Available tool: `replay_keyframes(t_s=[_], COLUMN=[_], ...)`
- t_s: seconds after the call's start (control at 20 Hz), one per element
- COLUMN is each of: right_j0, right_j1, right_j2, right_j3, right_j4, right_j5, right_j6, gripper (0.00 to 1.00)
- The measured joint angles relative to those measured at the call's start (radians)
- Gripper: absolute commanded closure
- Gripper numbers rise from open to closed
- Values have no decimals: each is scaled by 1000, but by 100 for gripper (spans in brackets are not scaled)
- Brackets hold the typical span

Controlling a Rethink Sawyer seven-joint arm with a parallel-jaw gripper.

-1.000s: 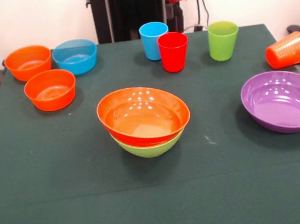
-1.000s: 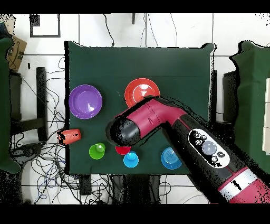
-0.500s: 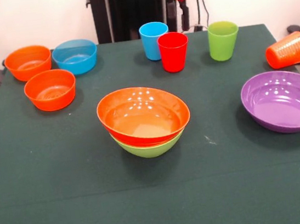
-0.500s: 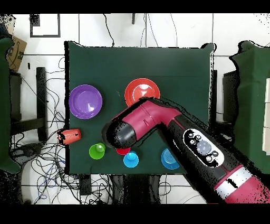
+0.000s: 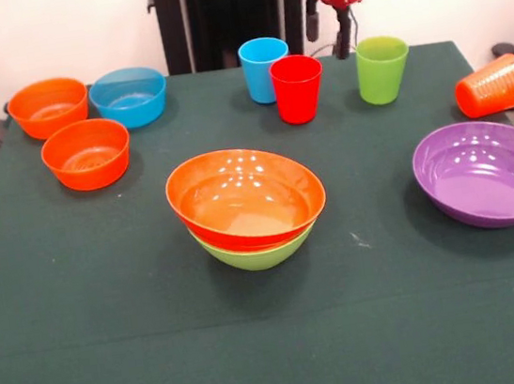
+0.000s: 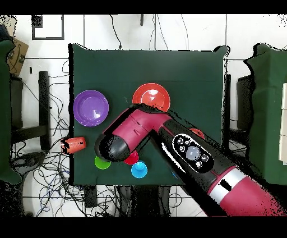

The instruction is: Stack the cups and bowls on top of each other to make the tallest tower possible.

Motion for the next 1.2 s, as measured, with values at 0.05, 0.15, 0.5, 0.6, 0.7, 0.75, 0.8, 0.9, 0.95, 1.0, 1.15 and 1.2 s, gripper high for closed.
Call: replay_keyframes(t_s=[0.05, 0.15, 0.5, 0.6, 0.7, 0.75, 0.8, 0.9, 0.95, 1.0, 1.15, 1.2], right_j0=[4, 5, -2, -4, -5, -5, -5, -5, -5, -5, -6, -6], right_j1=[0, 0, 10, 22, 34, 39, 47, 63, 67, 74, 88, 91], right_j2=[0, 0, -9, -15, -25, -29, -36, -51, -54, -59, -71, -72], right_j3=[0, 0, 0, 0, 0, 0, 0, 0, 0, 0, 1, 2], right_j4=[-5, -11, -41, -49, -57, -61, -69, -88, -91, -96, -110, -113], right_j5=[0, 0, -10, -18, -25, -27, -30, -35, -36, -38, -40, -40], right_j6=[0, 0, 0, 0, 0, 0, 0, 0, 0, 0, 0, 0], gripper=[0, 0, 0, 0, 0, 0, 0, 0, 0, 0, 0, 0])
